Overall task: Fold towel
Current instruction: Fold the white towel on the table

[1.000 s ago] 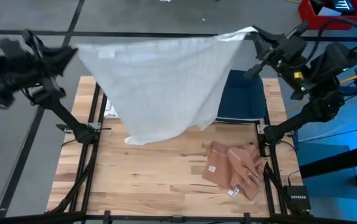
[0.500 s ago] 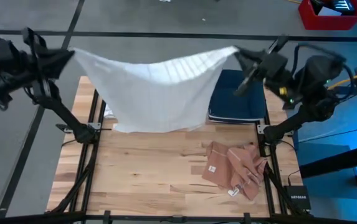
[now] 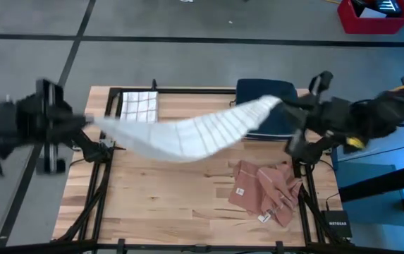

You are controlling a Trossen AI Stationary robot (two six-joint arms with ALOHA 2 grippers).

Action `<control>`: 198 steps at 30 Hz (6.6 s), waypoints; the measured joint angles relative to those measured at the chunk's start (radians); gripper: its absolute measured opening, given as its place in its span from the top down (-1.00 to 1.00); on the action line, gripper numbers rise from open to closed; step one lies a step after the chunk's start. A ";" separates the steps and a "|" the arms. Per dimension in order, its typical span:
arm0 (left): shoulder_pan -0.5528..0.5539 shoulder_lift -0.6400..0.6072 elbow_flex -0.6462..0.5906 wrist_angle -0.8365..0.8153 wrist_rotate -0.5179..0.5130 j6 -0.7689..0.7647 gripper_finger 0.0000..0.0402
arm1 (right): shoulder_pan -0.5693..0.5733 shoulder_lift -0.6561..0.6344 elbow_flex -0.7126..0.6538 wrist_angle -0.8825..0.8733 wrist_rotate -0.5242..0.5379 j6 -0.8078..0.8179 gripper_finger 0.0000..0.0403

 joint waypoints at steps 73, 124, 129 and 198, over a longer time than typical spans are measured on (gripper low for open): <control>0.225 -0.465 -0.343 0.075 -0.114 -0.045 0.98 | -0.252 0.060 0.133 -0.471 0.117 0.235 0.99; -0.074 -0.034 -0.101 0.368 0.291 0.060 0.98 | 0.117 0.107 0.134 0.213 -0.290 0.279 0.97; -0.091 0.005 -0.001 0.373 0.250 0.144 0.98 | 0.103 0.145 0.134 0.337 -0.331 0.162 0.97; 0.695 -0.512 -1.438 -1.167 -0.144 -2.440 0.94 | -0.855 0.330 -1.075 0.423 -0.440 0.686 0.68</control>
